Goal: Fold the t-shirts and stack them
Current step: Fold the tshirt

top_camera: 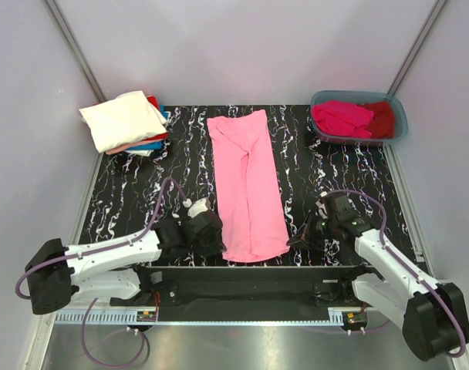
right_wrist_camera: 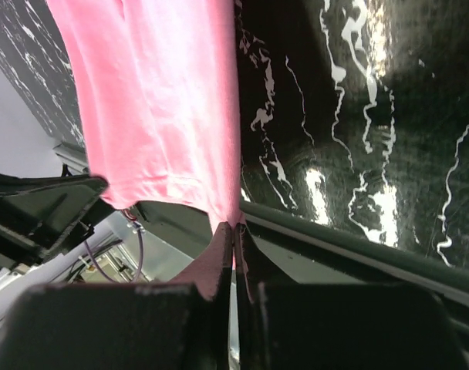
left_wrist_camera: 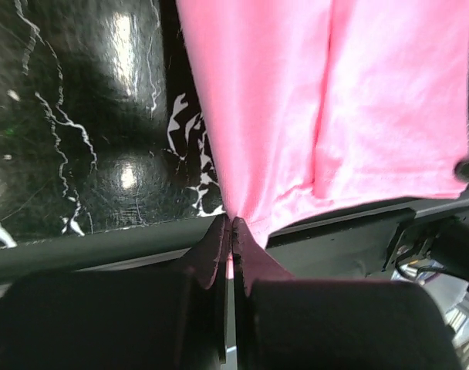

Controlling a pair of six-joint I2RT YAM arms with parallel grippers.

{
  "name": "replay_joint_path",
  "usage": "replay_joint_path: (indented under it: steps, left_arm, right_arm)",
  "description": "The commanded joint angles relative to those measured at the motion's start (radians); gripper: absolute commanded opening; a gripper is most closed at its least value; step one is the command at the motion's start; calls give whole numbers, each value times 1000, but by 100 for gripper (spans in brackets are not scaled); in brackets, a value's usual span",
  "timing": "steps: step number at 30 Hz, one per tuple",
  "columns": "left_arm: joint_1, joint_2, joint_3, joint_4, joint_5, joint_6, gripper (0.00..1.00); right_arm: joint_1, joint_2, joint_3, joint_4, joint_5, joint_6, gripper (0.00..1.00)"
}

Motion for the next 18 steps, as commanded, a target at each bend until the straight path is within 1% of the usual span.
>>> replay_joint_path:
  steps: [1, 3, 5, 6, 7, 9, 10, 12, 15, 17, 18]
  left_arm:
    - [4, -30, 116, -121, -111, 5, 0]
    - [36, -13, 182, -173, -131, 44, 0]
    - [61, 10, 225, -195, -131, 90, 0]
    - [87, 17, 260, -209, -129, 107, 0]
    - [101, 33, 276, -212, -128, 123, 0]
    - [135, 51, 317, -221, -122, 162, 0]
    - [171, 63, 328, -220, -114, 176, 0]
    - [210, 99, 351, -204, -85, 222, 0]
    - [294, 158, 420, -186, -48, 281, 0]
    - [328, 212, 451, -187, -28, 323, 0]
    - [345, 231, 468, -181, -19, 339, 0]
  right_arm:
    - [7, -23, 59, -61, -19, 33, 0]
    - [5, 6, 128, -67, -3, 23, 0]
    - [5, 72, 189, -87, 29, -14, 0]
    - [5, 100, 260, -96, 41, -25, 0]
    - [5, 155, 295, -117, 67, -55, 0]
    - [5, 206, 366, -131, 93, -82, 0]
    - [0, 253, 427, -140, 112, -99, 0]
    - [-3, 301, 486, -140, 122, -112, 0]
    - [-15, 420, 628, -159, 150, -145, 0]
    - [-23, 466, 682, -160, 155, -154, 0]
    - [-27, 491, 735, -163, 156, -159, 0]
